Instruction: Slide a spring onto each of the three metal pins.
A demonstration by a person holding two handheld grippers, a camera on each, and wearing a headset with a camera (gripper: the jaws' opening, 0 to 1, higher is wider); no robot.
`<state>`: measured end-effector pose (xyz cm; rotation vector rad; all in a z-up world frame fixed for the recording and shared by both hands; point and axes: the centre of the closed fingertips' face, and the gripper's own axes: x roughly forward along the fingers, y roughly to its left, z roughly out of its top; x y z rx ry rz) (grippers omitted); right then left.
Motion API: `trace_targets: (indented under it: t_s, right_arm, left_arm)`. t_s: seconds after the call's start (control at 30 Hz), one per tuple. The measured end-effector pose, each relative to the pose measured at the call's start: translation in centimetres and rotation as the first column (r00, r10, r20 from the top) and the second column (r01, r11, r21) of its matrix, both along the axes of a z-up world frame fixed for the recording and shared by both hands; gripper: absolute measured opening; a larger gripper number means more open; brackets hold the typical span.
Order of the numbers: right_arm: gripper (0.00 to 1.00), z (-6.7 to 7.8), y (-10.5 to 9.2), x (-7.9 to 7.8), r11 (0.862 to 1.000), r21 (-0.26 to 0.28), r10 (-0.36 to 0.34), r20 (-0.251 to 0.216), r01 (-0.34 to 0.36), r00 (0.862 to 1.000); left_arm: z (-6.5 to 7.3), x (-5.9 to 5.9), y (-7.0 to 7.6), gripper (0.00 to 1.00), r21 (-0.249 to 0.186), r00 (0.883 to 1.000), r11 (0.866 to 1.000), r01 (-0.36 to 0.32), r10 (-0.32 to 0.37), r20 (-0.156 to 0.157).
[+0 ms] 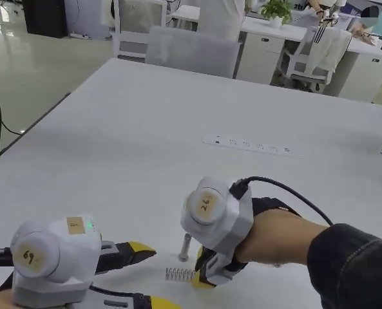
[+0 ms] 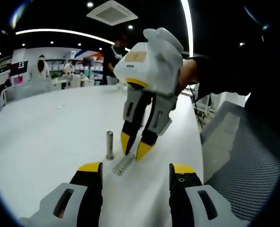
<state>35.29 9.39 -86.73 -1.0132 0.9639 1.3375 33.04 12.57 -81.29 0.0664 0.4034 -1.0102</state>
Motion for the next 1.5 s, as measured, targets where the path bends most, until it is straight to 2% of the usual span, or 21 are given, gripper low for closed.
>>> trace_targets:
  t_s: [0.1, 0.23, 0.33, 0.53, 0.7, 0.8, 1.0, 1.13, 1.27, 1.33, 1.5]
  right_arm:
    - [0.09, -0.2, -0.1, 0.1, 1.000, -0.015, 0.016, 0.014, -0.016, 1.000]
    - [0.08, -0.1, 0.0, 0.1, 1.000, -0.004, 0.019, 0.019, -0.019, 1.000]
    - [0.08, 0.0, -0.3, -0.1, 0.999, -0.019, 0.027, 0.016, -0.026, 1.000]
    - [0.08, 2.2, -0.6, -1.3, 0.999, -0.019, 0.047, -0.013, -0.048, 0.999]
    - [0.07, 3.8, -0.6, -2.0, 0.998, -0.012, 0.058, -0.018, -0.058, 0.998]
    - [0.07, 4.5, -0.6, -2.2, 0.998, -0.009, 0.057, -0.016, -0.057, 0.998]
    - [0.07, 5.8, -0.3, -3.6, 0.997, -0.017, 0.078, -0.050, -0.079, 0.996]
    - [0.07, 6.4, 0.1, -4.1, 0.997, -0.020, 0.073, -0.057, -0.075, 0.996]
    - [0.07, 6.9, 0.3, -4.3, 0.997, -0.020, 0.069, -0.061, -0.070, 0.996]
    - [0.07, 7.0, 0.3, -4.4, 0.997, -0.023, 0.071, -0.059, -0.072, 0.996]
    - [0.08, 7.7, 0.9, -4.5, 0.997, 0.009, 0.076, -0.038, -0.075, 0.996]
  left_arm:
    - [0.0, 0.0, 0.0, 0.51, 0.000, 1.000, 1.000, 0.000, 0.000, -0.001]
    - [0.0, -0.1, -0.2, 0.51, 0.001, 1.000, 1.000, 0.000, 0.000, 0.000]
    - [0.0, -0.1, -0.2, 0.50, 0.004, 1.000, 1.000, 0.001, -0.001, 0.002]
    - [0.0, -0.4, -0.5, 0.47, 0.009, 1.000, 1.000, 0.011, -0.011, 0.005]
    - [-0.1, -0.4, -1.0, 0.43, 0.011, 1.000, 1.000, 0.027, -0.027, 0.010]
    - [-0.3, -0.5, -1.5, 0.39, 0.029, 0.999, 0.998, 0.047, -0.047, 0.023]
    - [-0.1, -0.7, -1.9, 0.30, 0.038, 0.996, 0.997, 0.065, -0.067, 0.052]
    - [-0.1, -0.9, -2.0, 0.20, 0.056, 0.993, 0.995, 0.082, -0.087, 0.083]
    - [0.2, -1.1, -2.2, 0.08, 0.054, 0.989, 0.994, 0.097, -0.103, 0.103]
    - [0.2, -1.0, -2.2, 0.04, 0.057, 0.989, 0.994, 0.097, -0.103, 0.106]
    - [0.2, -1.1, -2.3, 0.03, 0.054, 0.990, 0.994, 0.099, -0.104, 0.100]
